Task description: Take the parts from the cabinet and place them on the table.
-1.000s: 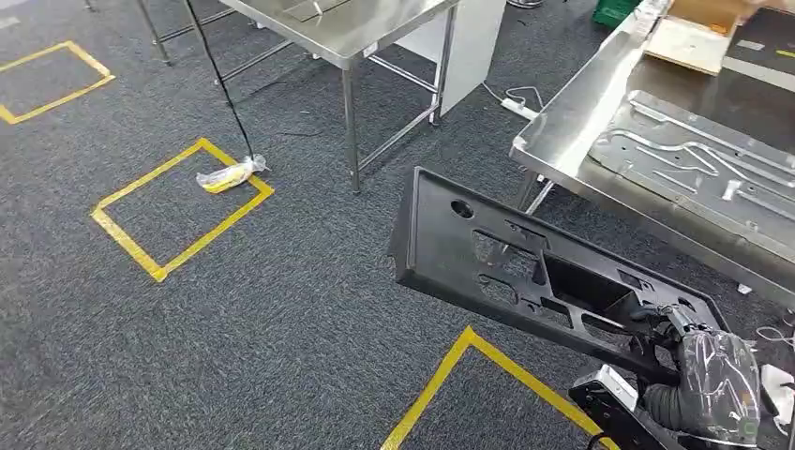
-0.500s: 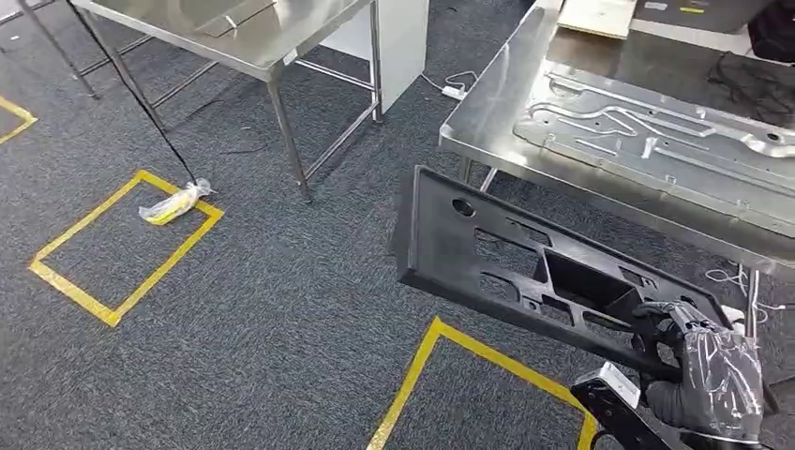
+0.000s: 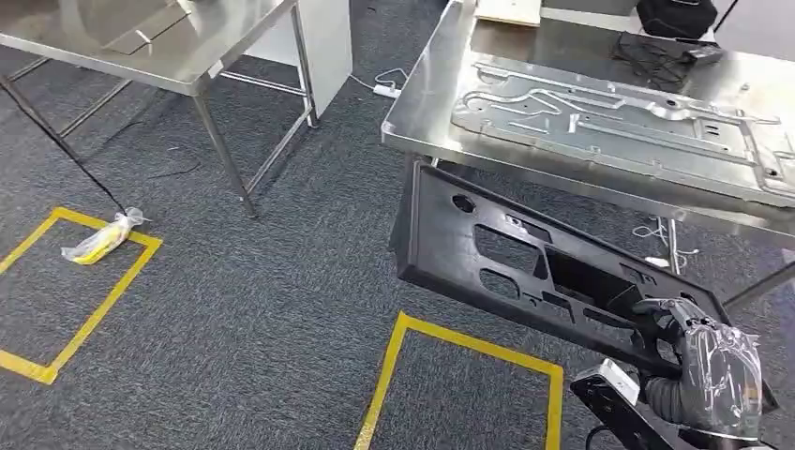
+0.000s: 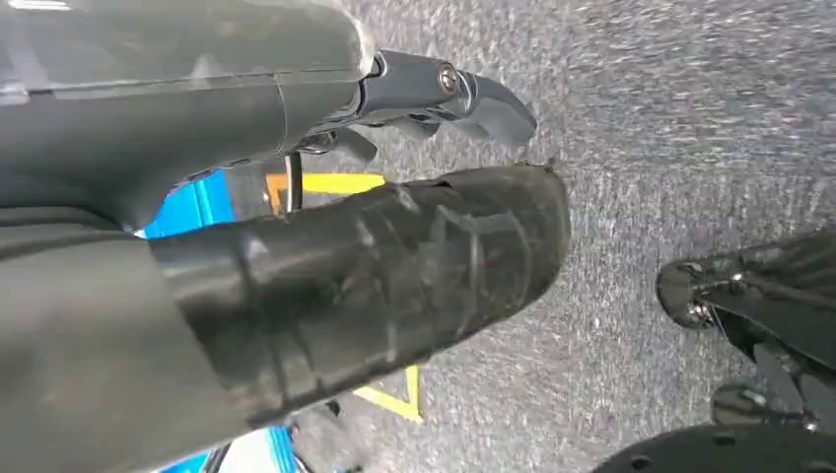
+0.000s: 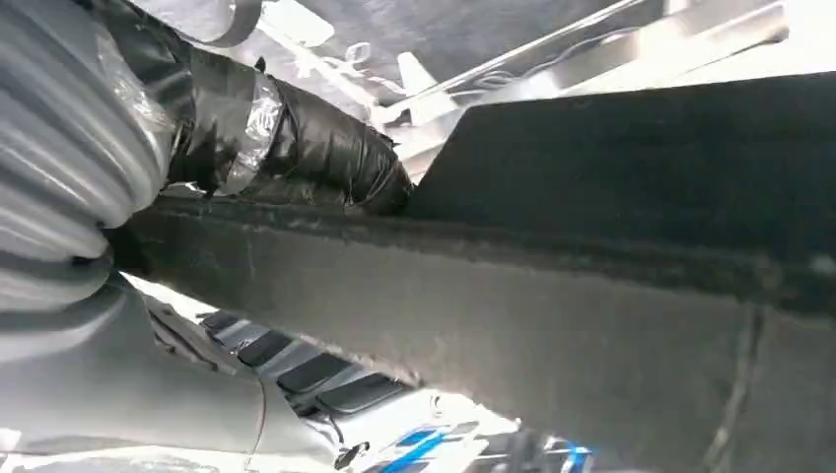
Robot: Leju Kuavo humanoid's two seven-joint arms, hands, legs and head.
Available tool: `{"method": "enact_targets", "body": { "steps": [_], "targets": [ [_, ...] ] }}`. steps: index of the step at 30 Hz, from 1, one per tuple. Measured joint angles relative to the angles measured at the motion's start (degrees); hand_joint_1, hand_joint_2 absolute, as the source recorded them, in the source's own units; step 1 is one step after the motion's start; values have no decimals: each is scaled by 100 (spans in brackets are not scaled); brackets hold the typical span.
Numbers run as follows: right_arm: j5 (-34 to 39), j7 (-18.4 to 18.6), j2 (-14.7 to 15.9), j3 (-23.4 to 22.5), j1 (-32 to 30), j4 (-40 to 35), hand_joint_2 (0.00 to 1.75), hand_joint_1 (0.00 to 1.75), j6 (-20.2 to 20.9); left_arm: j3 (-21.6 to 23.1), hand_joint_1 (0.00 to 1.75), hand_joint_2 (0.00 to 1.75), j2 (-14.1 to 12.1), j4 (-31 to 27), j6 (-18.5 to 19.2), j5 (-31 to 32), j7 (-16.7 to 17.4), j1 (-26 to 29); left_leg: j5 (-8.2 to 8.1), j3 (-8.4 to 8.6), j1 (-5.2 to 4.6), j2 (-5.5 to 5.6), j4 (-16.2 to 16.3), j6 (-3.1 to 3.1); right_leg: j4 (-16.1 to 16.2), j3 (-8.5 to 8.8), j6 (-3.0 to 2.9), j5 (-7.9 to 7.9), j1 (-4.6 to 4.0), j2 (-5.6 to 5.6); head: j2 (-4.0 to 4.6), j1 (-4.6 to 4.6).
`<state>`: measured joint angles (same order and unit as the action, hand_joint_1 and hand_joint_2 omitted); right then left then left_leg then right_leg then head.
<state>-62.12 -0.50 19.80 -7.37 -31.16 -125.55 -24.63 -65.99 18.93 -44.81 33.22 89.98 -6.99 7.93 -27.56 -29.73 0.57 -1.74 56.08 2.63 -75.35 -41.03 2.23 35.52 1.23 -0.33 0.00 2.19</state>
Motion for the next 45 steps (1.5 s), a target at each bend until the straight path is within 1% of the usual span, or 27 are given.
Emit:
{"method": "enact_targets", "body": {
  "steps": [1, 2, 3, 4, 5, 6, 7, 9, 10, 11, 12, 13, 14, 15, 16, 17, 18, 19, 20, 21, 22, 23, 25, 26, 30, 34, 45],
  "targets": [
    [-2, -2, 0, 0, 0, 15, 175, 175, 0, 2, 0, 0, 0, 0, 2, 0, 0, -1, -17, 2, 2, -73, 7, -10, 86, 47, 19, -117, 16, 11, 0, 4],
    [-7, -2, 0, 0, 0, 15, 175, 175, -2, 2, 0, 0, 2, 0, 2, 0, 0, -8, -38, -5, 6, -148, 20, -29, 428, 234, 32, -337, 30, 39, 0, 0],
    [-7, -2, 0, 0, 4, 15, 175, 175, -2, 2, 0, 0, 4, 0, 9, 0, 2, -15, -65, 11, 14, -212, 42, -52, 939, 519, 40, -581, 43, 95, 0, 2],
    [-7, -4, 2, 0, 8, 15, 175, 175, -2, 2, 0, 0, 7, 0, 15, 0, 5, -19, -103, 27, 16, -267, 71, -83, 1502, 851, 42, -783, 47, 244, 0, 4],
    [-7, -6, 0, 0, 27, 24, 175, 175, -2, 2, 0, 0, 4, 0, 15, 0, 7, -26, -132, 61, -2, -312, 89, -124, 1625, 920, -12, -708, 18, 408, 0, -4],
    [-7, -9, 2, 0, 23, 31, 175, 175, -2, 2, 0, 0, 7, -2, 17, 0, 11, -16, -176, 78, -31, -347, 129, -172, 1701, 905, -32, -746, -3, 383, 0, 7],
    [-9, -11, 9, 0, 38, 33, 175, 175, -4, 4, 0, 0, 4, 0, 17, 0, 11, -26, -173, 93, -25, -383, 108, -204, 1652, 893, -69, -739, -12, 321, 0, -8],
    [-11, -13, 2, 0, 42, 35, 175, 175, -9, 7, 0, 0, 4, -2, 17, 0, 13, -49, -178, 165, -26, -507, 80, -267, 1649, 867, -136, -744, -32, 199, 0, -4],
    [-31, -15, 4, 0, 42, 33, 175, 175, -13, 7, 0, 0, 4, -2, 17, 0, 13, -53, -224, 154, -6, -502, 112, -301, 1706, 910, -204, -786, 34, 133, 0, -4],
    [-163, 19, 4, 0, 40, 35, 175, 175, -24, 7, 0, 0, 0, -2, 17, 0, 13, -48, -352, 116, 14, -255, 255, -324, 1721, 908, -232, -800, 25, 101, 0, -2],
    [-405, 83, 2, -2, 62, 35, 175, 175, -50, 7, 0, 0, 2, -2, 15, 0, 13, -47, -598, -47, 21, -30, 614, -333, 1719, 890, -269, -815, 25, 61, 0, -7],
    [-787, 146, -2, -2, 72, 37, 175, 175, -122, 9, 0, 0, 4, 0, 13, 0, 13, -44, -833, -273, 21, 80, 1068, -343, 1717, 874, -275, -817, 19, 17, 0, -2],
    [-1061, 197, -2, -4, 67, 39, 175, 175, -190, 9, 0, 0, 4, 0, 2, 0, 13, -35, -1031, -518, 20, 125, 1552, -350, 1716, 865, -296, -816, 1, -12, 0, -7],
    [-1282, 280, -2, -13, 64, 46, 175, 175, -249, 7, 0, 0, 2, 0, -2, 0, 15, -26, -1105, -706, 18, 133, 1896, -345, 1711, 863, -301, -815, -18, -62, 0, -4],
    [-1403, 371, -13, -20, 66, 52, 175, 175, -256, 7, 0, 0, 2, 2, -15, 0, 15, -22, -1012, -756, 12, 134, 1940, -326, 1705, 869, -307, -811, -36, -105, 0, -4],
    [-1445, 453, -26, -33, 66, 61, 175, 175, -240, 7, 0, 0, 2, 2, -18, 0, 15, -24, -782, -678, 7, 139, 1697, -293, 1699, 884, -313, -804, -55, -136, 0, -4],
    [-1445, 542, -41, -37, 68, 66, 175, 175, -212, 7, 0, 0, 2, 2, -17, 0, 15, -26, -503, -502, -4, 144, 1271, -250, 1692, 897, -316, -797, -72, -159, 0, -2],
    [-1432, 590, -42, -37, 70, 66, 175, 175, -194, 7, 0, 0, 2, 2, -15, 0, 15, -27, -231, -273, -24, 161, 748, -193, 1689, 911, -310, -788, -88, -181, 0, -7],
    [-1425, 603, -44, -37, 69, 68, 175, 175, -184, 4, 0, 0, 0, 0, -15, 0, 15, -27, -74, -88, -50, 215, 309, -114, 1689, 913, -312, -785, -80, -194, 0, 0],
    [-1421, 603, -46, -37, 73, 74, 175, 175, -175, 4, 0, 0, -4, 0, -17, 0, 15, -34, -117, -67, -68, 217, 197, -76, 1660, 900, -276, -771, -129, -202, 0, -4],
    [-1419, 619, -48, -37, 71, 77, 175, 175, -173, 4, 0, 0, 2, 0, -13, 0, 15, -36, -92, -77, -66, 193, 169, -99, 1661, 882, -250, -773, -100, -217, 0, -2],
    [-1421, 643, -48, -39, 74, 83, 175, 175, -160, 4, 0, 0, 11, 0, -7, 0, 15, -34, -89, -77, -59, 204, 149, -206, 1649, 880, -276, -732, -118, -208, 0, -4],
    [-1434, 673, -50, -50, 81, 101, 175, 175, -138, 2, 0, 0, 11, 0, 0, 0, 15, -26, -91, -67, -86, 206, 152, -164, 1652, 891, -237, -746, -96, -198, 0, -4],
    [-1432, 691, -50, -50, 84, 105, 175, 175, -127, -2, 0, 0, 11, 0, 4, 0, 15, -27, -89, -69, -92, 207, 157, -160, 1656, 894, -236, -747, -92, -195, 0, 0],
    [-1412, 708, -50, -52, 86, 112, 175, 175, -118, -11, 0, 0, 13, 0, 39, 0, 15, -28, -82, -75, -102, 207, 163, -139, 1679, 908, -203, -768, -81, -198, 0, -2],
    [-1381, 708, -50, -50, 100, 116, 175, 175, -114, -11, 0, 0, 31, 0, 66, 0, 9, -37, -89, -75, -104, 207, 168, -116, 1690, 911, -197, -770, -81, -198, 0, -2],
    [-1292, 708, -50, -50, 158, 166, 175, 175, -105, -44, 0, 0, 37, 0, 85, 0, -39, -41, -92, -76, -99, 207, 169, -112, 1690, 908, -190, -766, -86, -197, 0, -2]
  ]
}}
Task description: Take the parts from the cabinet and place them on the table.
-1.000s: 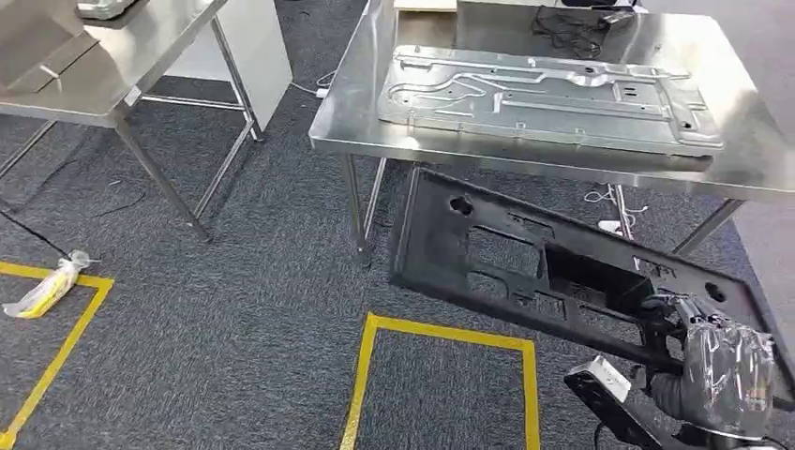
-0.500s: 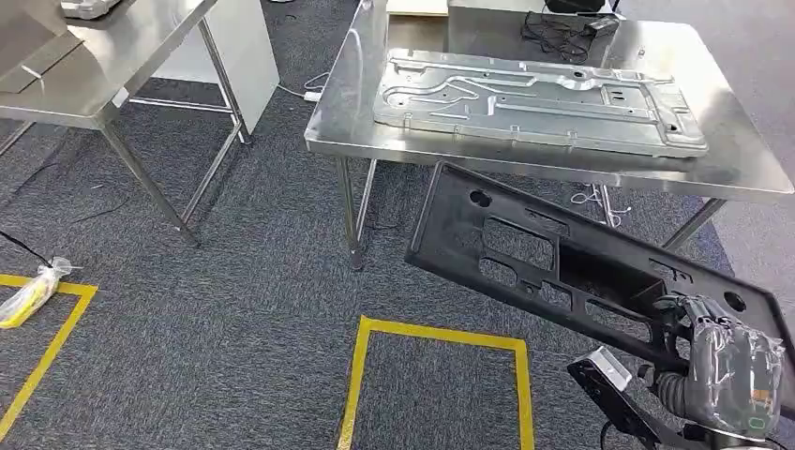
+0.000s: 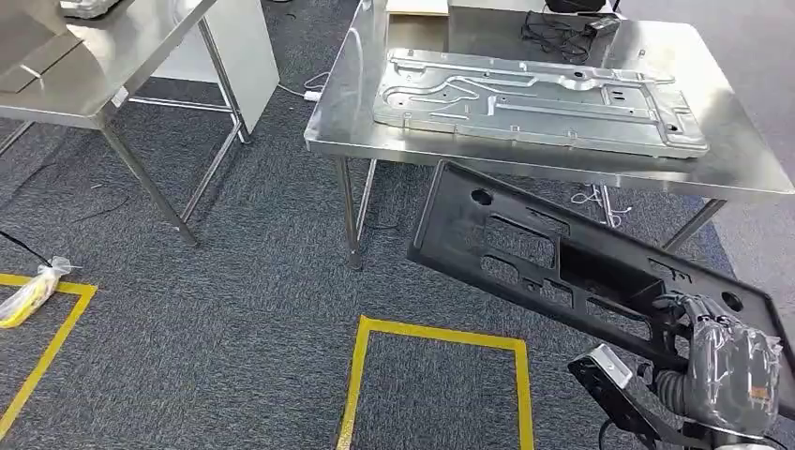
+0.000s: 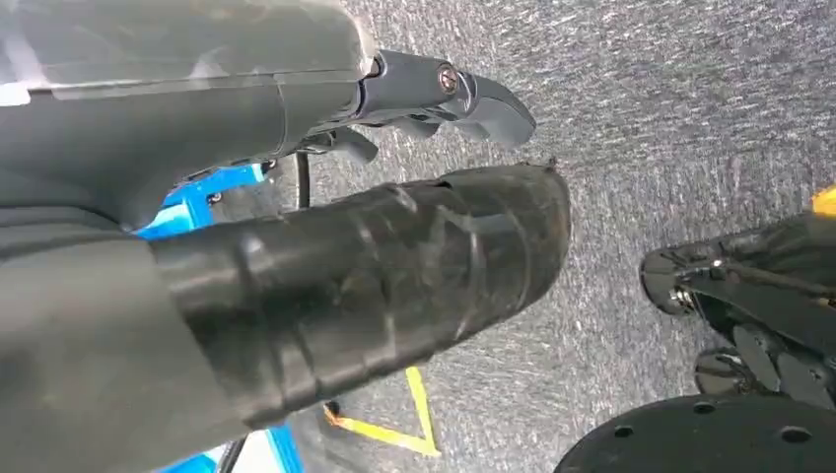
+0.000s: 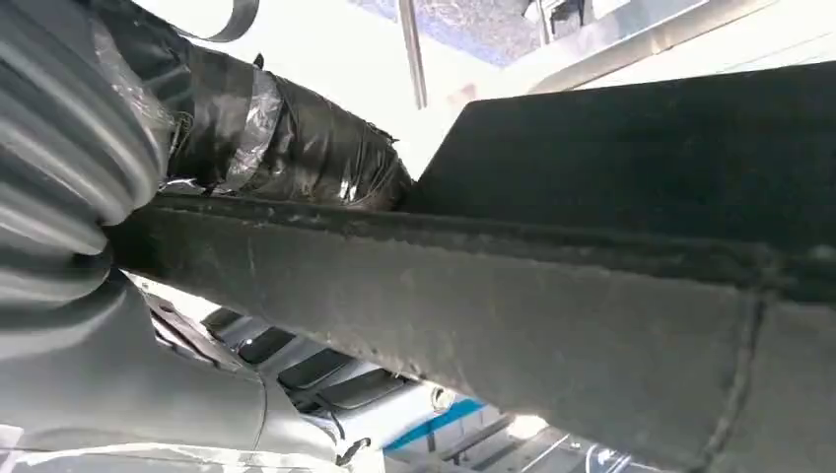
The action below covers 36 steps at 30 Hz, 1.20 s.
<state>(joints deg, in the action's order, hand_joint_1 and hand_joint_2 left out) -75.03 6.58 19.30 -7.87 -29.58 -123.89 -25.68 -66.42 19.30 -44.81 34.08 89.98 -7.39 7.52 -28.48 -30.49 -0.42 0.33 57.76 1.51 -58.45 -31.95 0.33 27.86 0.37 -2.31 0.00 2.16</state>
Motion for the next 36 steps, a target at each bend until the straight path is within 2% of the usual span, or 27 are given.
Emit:
{"method": "enact_targets", "body": {
  "steps": [8, 9, 10, 11, 12, 13, 15, 16, 17, 18, 20, 21, 22, 23, 24, 27, 28, 29, 30, 31, 32, 33, 34, 36],
  "targets": [
    [17, 0, 0, 0, 42, 42, 175, 175, 18, -15, 0, 0, 4, 0, 0, 0, -7, -6, -1, 1, 2, 0, 6, 2, 3, 1, 3, -3, 2, 0, 0, 0],
    [17, 0, 0, 0, 45, 42, 175, 175, 26, -22, 0, 0, 4, 0, 2, 0, -5, -9, -7, -6, -36, -1, 34, 82, 41, 6, 68, -28, 46, -8, 0, -2],
    [17, 0, 2, 0, 50, 42, 175, 175, 42, -29, 0, 0, 4, 0, 2, 0, -4, -16, 13, 5, -28, -10, -8, 120, 91, 21, 100, -49, 41, -27, 0, -2],
    [17, 0, 2, 0, 49, 39, 175, 175, 48, -31, 0, 0, 9, 0, 6, 0, -6, -21, 89, 70, 20, -19, -164, 172, 129, 47, 120, -59, 15, -23, 0, 0],
    [17, 0, 2, 0, 50, 46, 175, 175, 57, -31, 0, 0, 20, 0, 11, 0, -7, -23, 159, 145, 50, -63, -276, 183, 33, 36, 114, 11, 31, 67, 0, -2],
    [17, 0, 7, 0, 67, 44, 175, 175, 76, -35, 0, 0, 20, 0, 11, 0, -11, -21, 185, 163, 56, -75, -326, 219, -228, -93, 125, 217, 28, 136, 0, 5],
    [17, 0, 7, 0, 76, 50, 175, 175, 94, -57, 0, 0, 22, 0, 11, 0, -11, -16, 185, 155, 62, -101, -321, 211, -1101, -517, 188, 657, 74, 166, 0, 2],
    [17, 0, 7, 2, 72, 57, 175, 175, 98, -61, 0, 0, 22, 0, 11, 0, -11, -15, 176, 149, 62, -112, -314, 197, -1457, -705, 223, 766, 107, 170, 0, 0],
    [17, 0, 7, 2, 72, 72, 175, 175, 98, -68, 0, 0, 22, 0, 11, 0, -11, -14, 161, 148, 73, -119, -293, 175, -1597, -790, 252, 742, 138, 178, 0, 0],
    [17, 4, 7, 2, 72, 81, 175, 175, 98, -72, 0, 0, 24, 0, 11, 0, -11, -15, 139, 148, 93, -121, -267, 142, -1448, -732, 284, 580, 165, 192, 0, 2],
    [15, 4, 9, 2, 72, 85, 175, 175, 98, -83, 0, 0, 33, 0, 15, 0, -13, -17, 52, 157, 164, -122, -158, 45, -476, -232, 359, 40, 231, 244, 0, 2],
    [15, 4, 9, 2, 77, 85, 175, 175, 101, -85, 0, 0, 35, 0, 15, 0, -15, -18, -11, 146, 196, -122, -69, -19, -10, -15, 410, -38, 262, 273, 0, 4],
    [15, 4, 2, 11, 84, 114, 175, 175, 112, -94, 0, 0, 13, -4, 13, 0, -15, -17, -54, 114, 144, -114, -38, -88, -143, -63, 394, 45, 212, 234, 0, 11],
    [13, 4, 11, 9, 89, 98, 175, 175, 105, -98, 0, 0, 18, -7, 13, 0, -20, -18, -95, 104, 137, -106, 37, -125, -97, -46, 280, 37, 196, 212, 0, 0],
    [13, 11, 13, 9, 92, 105, 175, 175, 109, -98, 0, 0, 17, -7, 15, 0, -26, -21, -101, 121, 136, -106, 24, -152, -129, -70, 208, 60, 192, 214, 0, 0],
    [13, 15, 13, 11, 98, 109, 175, 175, 109, -98, 0, 0, 20, -4, 15, 0, -35, -21, -154, 130, 170, -99, 67, -219, -152, -85, 49, 63, 189, 196, 0, -2],
    [13, 20, 13, 11, 96, 109, 175, 175, 109, -98, 0, 0, 20, -4, 17, 0, -41, -23, -316, 42, 170, -86, 280, -221, -152, -86, 20, 70, 182, 194, 0, 0],
    [11, 20, 13, 11, 99, 109, 175, 175, 111, -98, 0, 0, 20, -4, 17, 0, -42, -23, -536, -131, 162, -85, 621, -225, -153, -92, 7, 70, 169, 193, 0, 0],
    [4, 20, 11, 13, 98, 111, 175, 175, 114, -98, 0, 0, 20, -4, 20, 0, -42, -22, -802, -405, 158, -86, 1153, -226, -155, -100, -18, 74, 145, 193, 0, 0],
    [-2, 20, 13, 17, 97, 124, 175, 175, 116, -101, 0, 0, 20, -4, 22, 0, -42, -17, -993, -680, 157, -85, 1671, -214, -157, -105, -34, 81, 110, 192, 0, 2],
    [-7, 28, 13, 22, 97, 138, 175, 175, 120, -103, 0, 0, 20, -4, 24, 0, -42, -12, -1003, -819, 151, -84, 1899, -190, -157, -97, -47, 89, 84, 190, 0, -2],
    [-7, 44, 13, 28, 98, 144, 175, 175, 131, -103, 0, 0, 20, -4, 28, 0, -42, -8, -877, -835, 129, -79, 1868, -143, -156, -82, -58, 95, 50, 183, 0, 2],
    [-7, 61, 13, 35, 103, 153, 175, 175, 149, -103, 0, 0, 20, -4, 37, 0, -42, -6, -643, -730, 99, -76, 1585, -77, -155, -61, -74, 107, 20, 177, 0, 0],
    [-4, 72, 13, 39, 121, 160, 175, 175, 175, -103, 0, 0, 20, -6, 41, 0, -42, -2, -63, -269, -5, -41, 542, 150, -148, -8, -99, 125, -46, 160, 0, 2]
  ]
}}
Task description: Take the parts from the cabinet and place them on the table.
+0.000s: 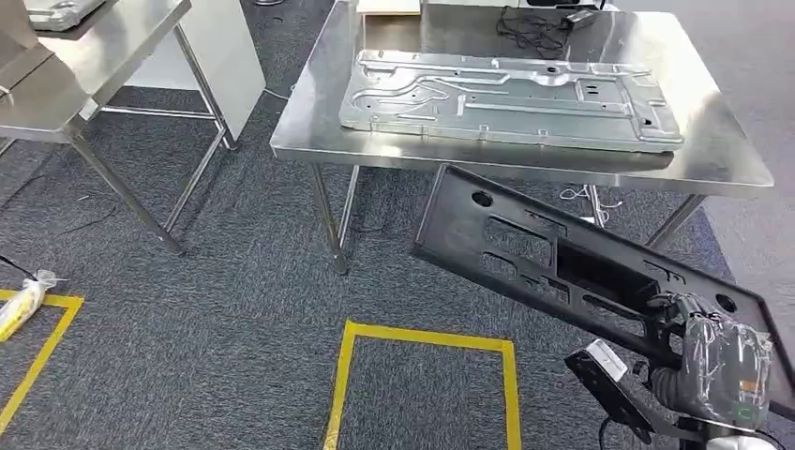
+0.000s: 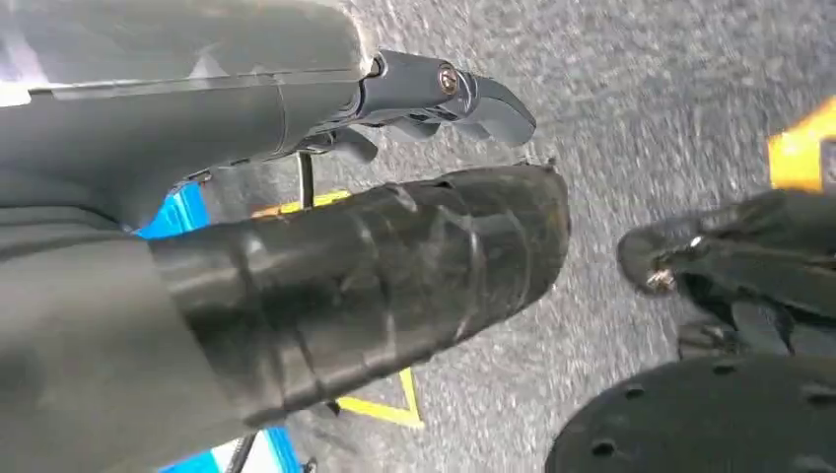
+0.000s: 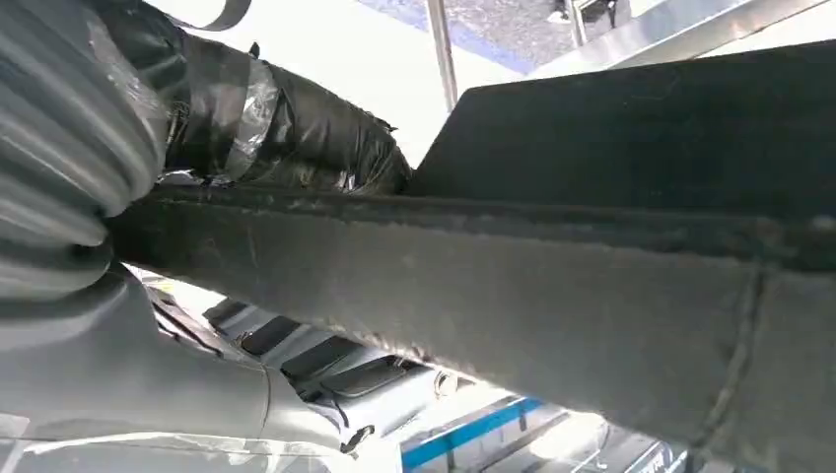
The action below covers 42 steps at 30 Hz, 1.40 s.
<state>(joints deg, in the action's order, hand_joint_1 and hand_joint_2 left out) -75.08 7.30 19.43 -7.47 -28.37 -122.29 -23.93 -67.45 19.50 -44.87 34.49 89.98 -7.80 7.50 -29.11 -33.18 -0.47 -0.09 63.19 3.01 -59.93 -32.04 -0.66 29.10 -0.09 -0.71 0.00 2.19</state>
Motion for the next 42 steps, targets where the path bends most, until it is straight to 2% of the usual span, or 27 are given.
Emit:
{"method": "enact_targets", "body": {
  "steps": [1, 2, 4, 5, 6, 7, 10, 11, 12, 13, 15, 16, 18, 20, 22, 24, 25, 26, 27, 28, 29, 31, 32, 35, 38, 40, 42],
  "targets": [
    [2, 0, -2, 4, 17, 18, 175, 175, 15, -2, 0, 0, -22, -7, 0, 0, 0, -2, 25, 128, -58, 30, -319, 152, 9, -4, -6, 3, 31, 2, 0, 9],
    [15, 6, 4, 13, 37, 35, 175, 175, 26, -2, 0, 0, -14, -7, 15, 0, 4, -1, 53, 125, -70, -22, -359, 184, 13, 3, 26, 4, -15, -5, 0, 0],
    [44, 35, 13, 24, 47, 74, 175, 175, 59, -4, 0, 0, -20, -13, 11, 0, 9, 1, 67, 129, -116, -32, -419, 176, 49, -10, 96, -12, 69, -9, 0, -4],
    [63, 37, 20, 24, 56, 94, 175, 175, 83, -4, 0, 0, -20, -13, 4, 2, 20, 6, 85, 144, -116, -32, -471, 182, 89, 9, 128, -28, 70, -6, 0, -2],
    [81, 39, 29, 24, 72, 107, 175, 175, 109, -2, 0, 0, -17, -13, 4, 0, 20, 1, 185, 256, -32, -31, -656, 150, 87, 32, 162, -11, 24, -2, 0, -7],
    [98, 42, 37, 24, 79, 147, 175, 175, 138, -4, 0, 0, -20, -13, 0, 0, 26, 5, 210, 309, -37, -51, -730, 124, -13, 10, 178, 55, 35, 18, 0, 7],
    [129, 42, 57, 22, 111, 234, 175, 175, 149, -4, 0, 0, -20, -11, -6, 0, 26, 10, 211, 332, -33, -64, -747, 127, -1073, -518, 245, 630, 87, 38, 0, -2],
    [153, 42, 57, 22, 111, 284, 175, 175, 166, -2, 0, 0, -17, -9, -4, 0, 22, 9, 190, 332, -34, -65, -727, 117, -1412, -710, 269, 727, 100, 40, 0, -2],
    [184, 42, 57, 17, 112, 324, 175, 175, 188, -2, 0, 0, -17, -9, -4, 0, 9, 9, 171, 333, -33, -64, -704, 109, -1471, -762, 286, 670, 102, 41, 0, 0],
    [225, 39, 57, 11, 117, 365, 175, 175, 219, -2, 0, 0, -17, -7, -4, 0, 2, 8, 139, 343, -25, -62, -669, 97, -1268, -682, 300, 465, 113, 46, 0, 0],
    [272, 29, 61, -15, 124, 415, 175, 175, 240, -2, 0, 0, -17, -2, -4, 0, -11, 9, 60, 379, -16, -60, -595, 58, -303, -213, 315, -97, 145, 81, 0, 0],
    [295, 13, 66, -33, 147, 433, 175, 175, 240, -2, 0, 0, -17, -2, -4, 0, -13, 9, 15, 387, -11, -65, -553, 22, 34, -45, 279, -85, 139, 104, 0, 0],
    [330, -41, 68, -61, 185, 498, 175, 175, 258, -2, 0, 0, -33, -2, -4, 0, -22, 10, -28, 365, -46, -56, -528, -60, 18, -56, 188, -80, 84, 83, 0, -7],
    [345, -92, 70, -92, 196, 542, 175, 175, 269, -2, 0, 0, -33, 0, -6, 0, -30, 4, -36, 380, -39, -68, -542, -91, 27, -63, 141, -70, 75, 69, 0, -4],
    [365, -125, 72, -107, 218, 566, 175, 175, 282, -2, 0, 0, -61, 0, -19, 0, -31, -2, -110, 388, -29, -48, -464, -174, 87, -28, 60, -94, 128, 65, 0, 0],
    [380, -138, 72, -116, 260, 590, 175, 175, 301, 0, 0, 0, -61, 6, -26, 0, -44, -6, -463, 102, -6, -27, 126, -234, 89, -18, 6, -76, 130, 64, 0, -4],
    [382, -142, 72, -116, 273, 603, 175, 175, 321, -2, 0, 0, -66, 6, -28, 0, -44, -4, -728, -196, 17, -27, 688, -257, 88, -15, -7, -66, 124, 65, 0, -7],
    [382, -146, 72, -116, 273, 616, 175, 175, 330, -2, 0, 0, -68, 9, -30, 0, -44, -2, -861, -427, 24, -27, 1089, -269, 87, -14, -8, -58, 122, 64, 0, -2],
    [383, -149, 72, -116, 275, 632, 175, 175, 334, -2, 0, 0, -68, 13, -30, 0, -44, 2, -870, -591, 29, -27, 1329, -273, 86, -6, -6, -48, 122, 60, 0, -7],
    [383, -149, 72, -116, 275, 645, 175, 175, 334, -2, 0, 0, -68, 15, -33, 0, -44, 4, -720, -609, 30, -27, 1267, -269, 86, 13, 0, -34, 122, 54, 0, -4],
    [383, -149, 72, -116, 276, 645, 175, 175, 337, -2, 0, 0, -70, 15, -44, 0, -44, 7, -433, -479, 30, -27, 915, -250, 86, 43, 8, -15, 122, 42, 0, -4],
    [385, -149, 72, -116, 288, 645, 175, 175, 337, -2, 0, 0, -72, 15, -59, 0, -55, 11, 165, 10, 19, -14, -158, -165, 87, 123, 34, 28, 116, 30, 0, -4],
    [385, -149, 72, -116, 292, 645, 175, 175, 337, -2, 0, 0, -83, 15, -61, 0, -61, 7, 146, 116, 1, 13, -409, -125, 87, 125, 50, 43, 125, 30, 0, 2],
    [387, -149, 72, -116, 300, 647, 175, 175, 341, 0, 0, 0, -94, 22, -65, 0, -70, 0, 111, 104, -44, -6, -443, -79, 132, 140, 168, 60, 121, 16, 0, -4],
    [387, -149, 74, -118, 305, 647, 175, 175, 341, -2, 0, 0, -94, 24, -72, 0, -79, -3, 193, 261, 22, -21, -639, 30, 19, 167, 254, 156, 114, 39, 0, 0],
    [387, -149, 76, -120, 319, 647, 175, 175, 341, -4, 0, 0, -94, 24, -76, 0, -79, -2, 176, 285, 18, -32, -644, 75, -806, -272, 292, 590, 122, 41, 0, -2],
    [387, -146, 77, -120, 308, 662, 175, 175, 341, -4, 0, 0, -94, 28, -76, 0, -79, -2, 129, 310, 6, -35, -636, 86, -1562, -742, 325, 802, 133, 40, 0, -2]
  ]
}}
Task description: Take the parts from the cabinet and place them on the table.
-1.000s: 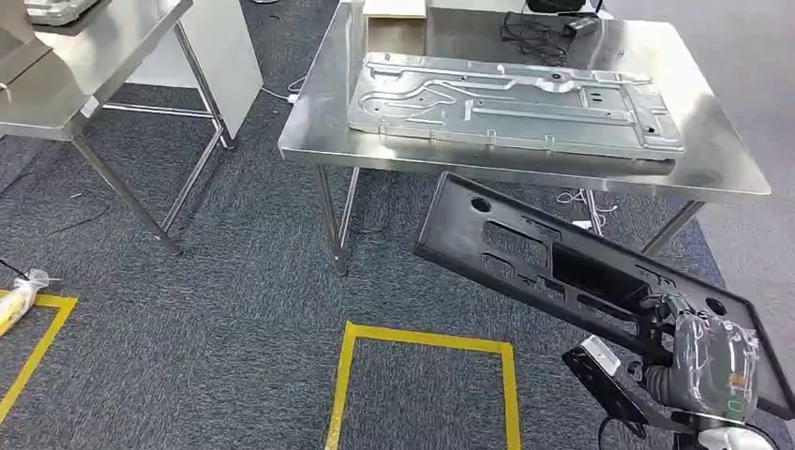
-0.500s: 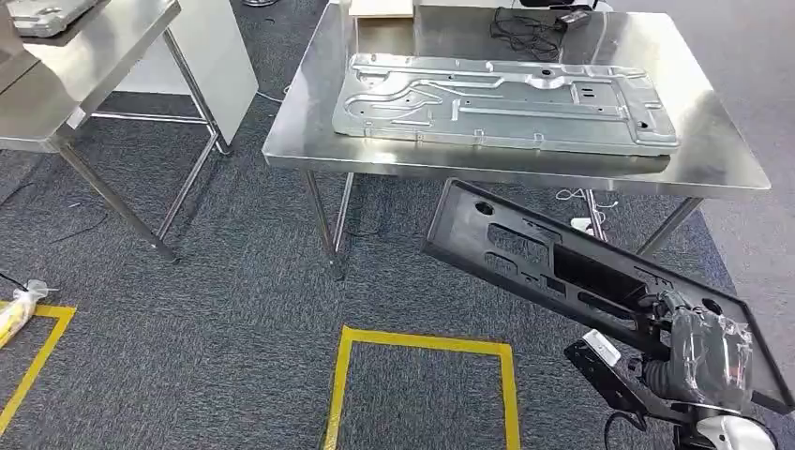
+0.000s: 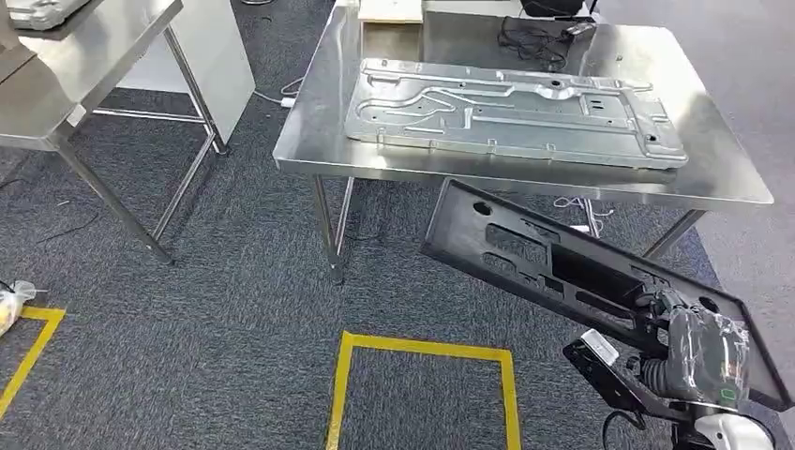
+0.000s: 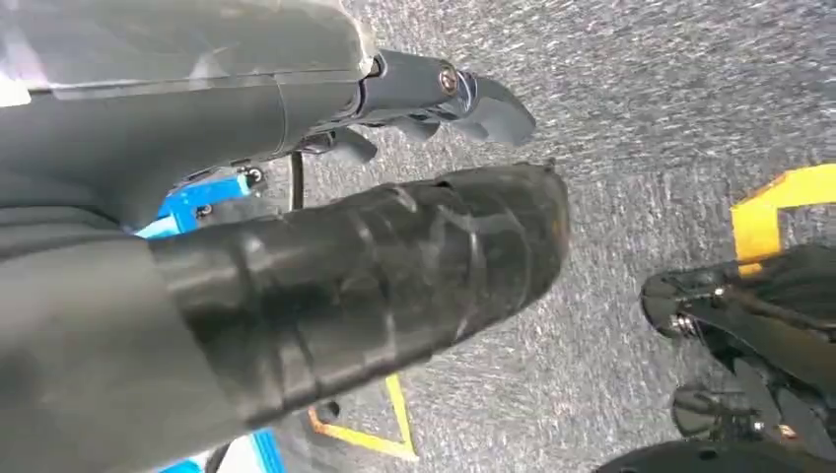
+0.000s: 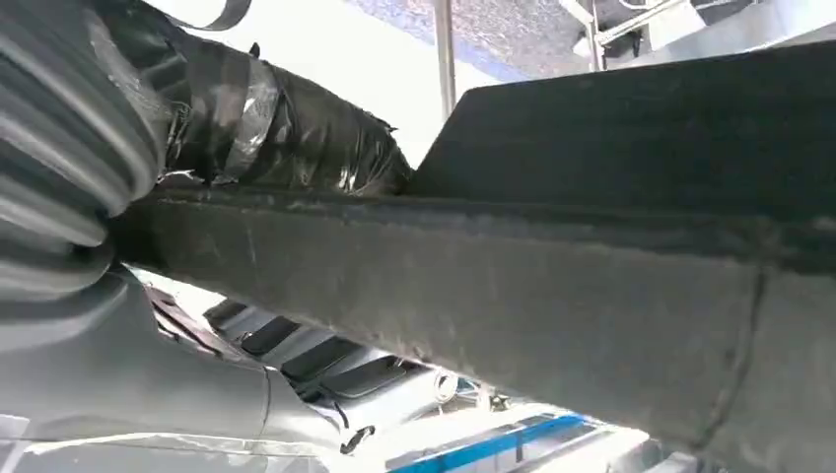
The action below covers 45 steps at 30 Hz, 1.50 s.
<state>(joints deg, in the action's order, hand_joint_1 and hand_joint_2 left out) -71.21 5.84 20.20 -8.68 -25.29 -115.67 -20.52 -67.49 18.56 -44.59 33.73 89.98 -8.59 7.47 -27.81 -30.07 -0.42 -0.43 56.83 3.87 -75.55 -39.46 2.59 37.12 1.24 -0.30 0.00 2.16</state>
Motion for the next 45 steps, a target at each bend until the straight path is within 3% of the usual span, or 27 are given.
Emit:
{"method": "enact_targets", "body": {
  "steps": [2, 4, 5, 9, 11, 12, 14, 15, 16, 17, 19, 20, 21, 23, 25, 27, 30, 31, 32, 33, 35, 36, 37, 39, 41, 43, 45],
  "targets": [
    [0, 4, 0, 0, 1, 20, 175, 175, 0, 0, 0, 0, 0, 9, 2, 0, 0, 5, -71, 83, 1, 5, 8, -13, 169, -25, 10, -338, 5, 4, 0, 0],
    [0, 5, 0, 0, 1, 20, 175, 175, -2, 2, 0, 0, 2, 20, 2, 0, 0, 6, -175, 230, 5, 5, 17, -54, 1230, 444, -12, -1017, 9, 38, 0, 2],
    [0, 4, 0, -7, 8, 20, 175, 175, -2, 0, 0, 0, 2, 24, 2, 0, 0, 20, -225, 256, 5, 1, 19, -87, 1570, 618, -66, -1055, 0, 71, 0, 4],
    [2, 15, 6, -22, -11, 22, 175, 175, -7, 0, 0, 0, 2, 26, 2, 0, 0, -4, -323, 311, -13, -16, -7, -213, 1613, 626, -195, -951, -73, 35, 0, 0],
    [2, 15, 7, -31, -14, 17, 175, 175, -9, 0, 0, 0, -7, 24, 0, 0, 0, -16, -425, 353, -14, -3, 145, -285, 1714, 747, -269, -947, 2, 8, 0, -6],
    [2, 20, 7, -35, -15, 17, 175, 175, -7, 0, 0, 0, -4, 26, 2, 0, -2, -18, -588, 184, -1, 9, 466, -312, 1731, 789, -307, -925, 10, 25, 0, -18],
    [2, 20, 7, -35, -12, 17, 175, 175, -9, 0, 0, 0, -2, 26, 2, 0, -2, -24, -987, -396, 48, 10, 1434, -366, 1732, 846, -334, -865, 8, 25, 0, -15],
    [2, 20, 4, -35, -19, 17, 175, 175, -7, 0, 0, 0, -2, 26, 2, 0, -2, -16, -1069, -685, 63, 10, 1839, -385, 1731, 879, -330, -825, 6, 21, 0, -13],
    [2, 20, 4, -35, -27, 17, 175, 175, -7, 0, 0, 0, -2, 26, 2, 0, 0, -9, -990, -850, 67, 9, 1978, -391, 1731, 930, -322, -784, 8, 11, 0, -15],
    [2, 20, 4, -37, -26, 17, 175, 175, -7, 0, 0, 0, -2, 26, 2, 0, -2, -3, -734, -860, 68, 9, 1810, -388, 1731, 1001, -312, -736, 9, 0, 0, -15],
    [2, 24, 4, -48, -27, 15, 175, 175, -7, 0, 0, 0, -2, 26, 2, 0, -13, 13, 9, -549, 64, 10, 847, -327, 1735, 1174, -284, -621, 6, -12, 0, -15],
    [2, 26, 4, -59, -25, 13, 175, 175, -7, 0, 0, 0, -2, 26, 4, 0, -18, 22, 256, -387, 54, 13, 376, -278, 1741, 1238, -265, -566, 5, -10, 0, -13],
    [4, 26, 4, -72, -23, 13, 175, 175, -4, -2, 0, 0, -7, 26, 7, 0, -17, 17, 117, -335, 11, 16, 331, -240, 1756, 1255, -224, -522, -13, -8, 0, -9],
    [35, 18, 4, -135, -27, 9, 175, 175, 6, -2, 0, 0, -4, 24, 20, 0, -26, 10, 94, -287, -11, 9, 221, -199, 1813, 1271, -136, -494, 2, -17, 0, -9],
    [42, 0, 2, -214, -58, 6, 175, 175, 33, -2, 0, 0, -2, 24, 37, 0, -24, 19, 101, -225, 5, 17, 111, -113, 1745, 1356, -77, -616, -5, -11, 0, -7],
    [46, -48, -2, -299, -58, 4, 175, 175, 74, -2, 0, 0, 4, 24, 48, 0, -22, 28, 98, -33, 35, 17, 9, -50, 1493, 1287, -59, -426, 11, 10, 0, -2],
    [46, -61, -2, -352, -63, 2, 175, 175, 101, -7, 0, 0, 2, 24, 46, 0, -18, 23, 9, 39, 21, 21, 11, -5, 346, 521, 18, 76, 11, 8, 0, -7],
    [46, -57, -4, -363, -80, 6, 175, 175, 103, -4, 0, 0, 2, 24, 48, 0, -17, 24, -34, 77, 14, 25, 13, -7, 120, 291, 20, 126, 10, 9, 0, -4],
    [46, -61, -4, -369, -85, 7, 175, 175, 103, -4, 0, 0, 4, 26, 50, 0, -15, 26, -75, 120, 11, 28, 14, -14, 180, 220, 21, -18, 9, 9, 0, -4],
    [37, -70, -4, -383, -79, 9, 175, 175, 103, -4, 0, 0, 9, 26, 52, 0, -15, 30, -123, 179, 12, 30, 14, -30, 462, 272, 6, -303, 9, 11, 0, -4],
    [20, -79, -7, -433, -70, 20, 175, 175, 112, -4, 0, 0, 13, 26, 52, 0, -7, 33, -235, 332, 16, 27, 15, -72, 1436, 605, -19, -1010, 10, 33, 0, -2],
    [20, -83, -9, -455, -22, 65, 175, 175, 146, -4, 0, 0, 9, 26, 52, 0, -2, 44, -278, 397, 11, 20, 8, -106, 1525, 631, -73, -1033, -7, 44, 0, -7],
    [22, -90, -11, -459, 69, 131, 175, 175, 190, -2, 0, 0, -4, 26, 44, 0, -4, 32, -305, 413, -3, 22, 29, -144, 1576, 582, -99, -779, -58, 73, 0, 22],
    [59, -96, 30, -483, 319, 338, 175, 175, 317, 28, 0, 0, -15, 33, -7, 0, -26, 22, -330, 476, -9, -15, 79, -226, 1593, 603, -204, -961, -59, 37, 0, 22],
    [-41, -40, 159, -470, 749, 783, 175, 175, 332, 88, 0, 0, -112, 85, -111, 2, -63, 4, -354, 465, -15, -18, 169, -278, 1618, 728, -287, -970, -26, -5, 0, 15],
    [-153, 0, 376, -422, 1415, 1424, 175, 175, 356, 208, 0, 0, -212, 252, -289, 0, -114, -50, -528, 166, 14, 27, 742, -337, 1635, 769, -347, -936, -5, -21, 0, 9],
    [-199, -151, 601, -240, 2278, 2428, 175, 175, 330, 341, 0, 0, -403, 571, -549, 0, -153, -124, -952, -444, 39, 27, 1575, -351, 1634, 754, -366, -911, -9, -46, 0, 11]
  ]
}}
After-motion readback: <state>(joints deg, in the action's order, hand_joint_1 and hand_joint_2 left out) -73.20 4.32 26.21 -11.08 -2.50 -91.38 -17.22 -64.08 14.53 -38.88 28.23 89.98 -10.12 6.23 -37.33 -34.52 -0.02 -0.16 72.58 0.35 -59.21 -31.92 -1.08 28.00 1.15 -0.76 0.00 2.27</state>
